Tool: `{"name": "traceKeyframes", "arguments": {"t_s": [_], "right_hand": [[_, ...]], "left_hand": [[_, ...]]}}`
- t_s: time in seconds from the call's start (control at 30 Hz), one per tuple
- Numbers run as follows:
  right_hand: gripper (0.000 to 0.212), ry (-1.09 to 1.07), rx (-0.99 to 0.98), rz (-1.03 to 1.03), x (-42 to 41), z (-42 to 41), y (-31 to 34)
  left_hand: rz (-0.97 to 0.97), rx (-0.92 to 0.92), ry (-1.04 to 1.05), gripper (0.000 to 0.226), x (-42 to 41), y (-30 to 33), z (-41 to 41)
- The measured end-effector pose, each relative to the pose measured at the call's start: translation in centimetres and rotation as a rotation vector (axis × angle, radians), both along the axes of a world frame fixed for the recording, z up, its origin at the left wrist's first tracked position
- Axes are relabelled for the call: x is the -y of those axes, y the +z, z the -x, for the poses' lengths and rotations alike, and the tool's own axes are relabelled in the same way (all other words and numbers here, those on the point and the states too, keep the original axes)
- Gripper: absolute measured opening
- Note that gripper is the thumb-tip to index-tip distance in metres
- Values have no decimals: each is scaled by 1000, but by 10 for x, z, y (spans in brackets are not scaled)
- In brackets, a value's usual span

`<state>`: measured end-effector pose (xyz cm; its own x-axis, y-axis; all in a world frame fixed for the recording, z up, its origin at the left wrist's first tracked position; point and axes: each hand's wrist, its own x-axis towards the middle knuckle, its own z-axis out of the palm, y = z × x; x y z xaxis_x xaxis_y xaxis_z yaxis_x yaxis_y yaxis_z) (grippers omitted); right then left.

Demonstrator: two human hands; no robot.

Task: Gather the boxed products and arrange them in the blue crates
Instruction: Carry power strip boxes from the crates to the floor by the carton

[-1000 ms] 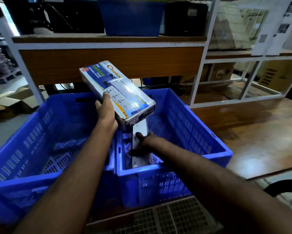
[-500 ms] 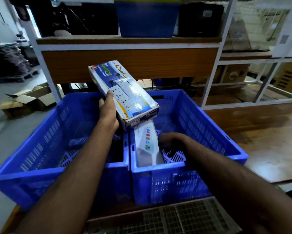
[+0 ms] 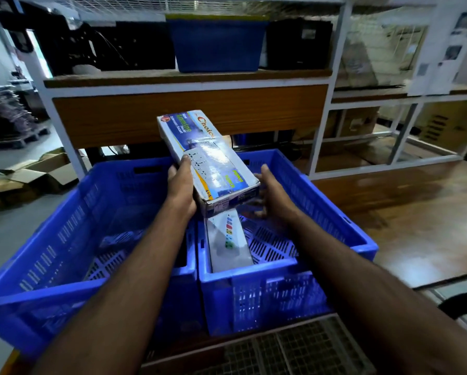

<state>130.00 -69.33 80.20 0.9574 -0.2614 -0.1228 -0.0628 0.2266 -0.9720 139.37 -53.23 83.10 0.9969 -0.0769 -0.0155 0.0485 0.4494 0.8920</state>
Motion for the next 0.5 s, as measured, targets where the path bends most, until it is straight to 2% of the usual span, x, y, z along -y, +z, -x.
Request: {"name": "traceKeyframes", "arguments": {"t_s": [0.07, 0.1, 0.17, 0.23, 0.37, 0.5], "right_hand": [[64, 109, -1, -1, 4, 5, -3], [62, 102, 17, 26, 9, 5, -5], [50, -14, 79, 11, 18, 7, -4], [47, -170, 96, -34, 29, 11, -1], [35, -471, -46, 64, 54, 17, -9], [62, -635, -183, 80, 64, 18, -18]], "left_hand": [[-25, 34, -32, 39, 11, 1, 8], [-37, 65, -61, 38, 17, 1, 12], [-80, 144, -139, 30, 27, 3, 19], [-189, 217, -182, 14, 33, 8, 26], [-453, 274, -271, 20, 42, 5, 33], [-770, 246, -520, 9, 54, -9, 41]]}}
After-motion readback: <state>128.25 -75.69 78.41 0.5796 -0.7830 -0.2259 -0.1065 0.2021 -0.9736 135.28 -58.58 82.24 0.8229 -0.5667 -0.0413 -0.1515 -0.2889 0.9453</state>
